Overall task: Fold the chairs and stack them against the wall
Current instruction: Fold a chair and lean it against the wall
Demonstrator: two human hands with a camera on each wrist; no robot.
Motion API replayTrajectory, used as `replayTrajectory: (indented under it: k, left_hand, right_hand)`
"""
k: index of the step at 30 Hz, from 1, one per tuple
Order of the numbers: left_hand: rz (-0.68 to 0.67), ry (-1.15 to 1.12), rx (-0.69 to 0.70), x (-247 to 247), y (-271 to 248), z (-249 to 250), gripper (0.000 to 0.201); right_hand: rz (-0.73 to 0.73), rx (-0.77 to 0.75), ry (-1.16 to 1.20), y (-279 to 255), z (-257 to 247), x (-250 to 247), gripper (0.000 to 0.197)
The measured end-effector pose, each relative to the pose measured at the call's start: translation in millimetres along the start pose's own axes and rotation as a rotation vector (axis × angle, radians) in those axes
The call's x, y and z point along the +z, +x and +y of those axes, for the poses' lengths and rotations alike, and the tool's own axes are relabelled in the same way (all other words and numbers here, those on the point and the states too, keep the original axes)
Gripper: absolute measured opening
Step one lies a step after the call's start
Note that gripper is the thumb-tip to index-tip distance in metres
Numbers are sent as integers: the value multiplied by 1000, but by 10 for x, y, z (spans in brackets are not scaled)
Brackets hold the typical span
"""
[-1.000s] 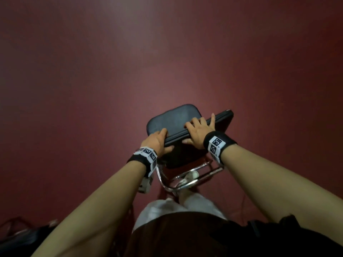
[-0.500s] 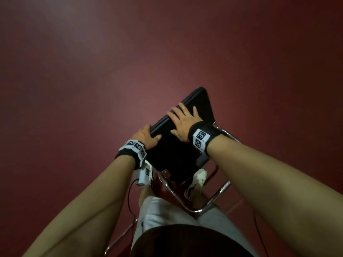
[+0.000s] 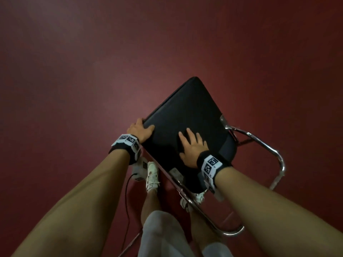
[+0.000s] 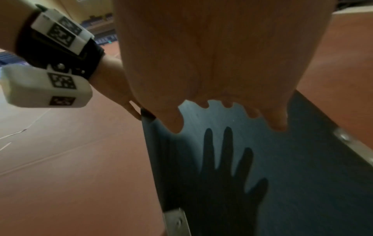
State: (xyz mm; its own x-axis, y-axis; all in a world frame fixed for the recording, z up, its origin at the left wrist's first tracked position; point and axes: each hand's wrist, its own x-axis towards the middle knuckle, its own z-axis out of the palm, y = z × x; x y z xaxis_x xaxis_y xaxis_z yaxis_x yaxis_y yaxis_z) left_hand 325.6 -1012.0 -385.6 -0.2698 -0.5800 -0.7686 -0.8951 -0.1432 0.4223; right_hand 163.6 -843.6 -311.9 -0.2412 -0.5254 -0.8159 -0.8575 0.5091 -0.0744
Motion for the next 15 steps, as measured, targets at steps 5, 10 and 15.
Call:
replayTrajectory:
  k: [5,10,15]
  left_hand:
    - [72,-170,-82,94,574,-295,60]
    - [64,-222,-107,307,1082,-542,75]
    - [109,-852,-307,504,1076,-677,36]
  right_hand:
    - [-58,92,40,418,284,566,84]
    - [-47,124,16,869,409,886,74]
    - [-61,210,57,1290,201,858,55]
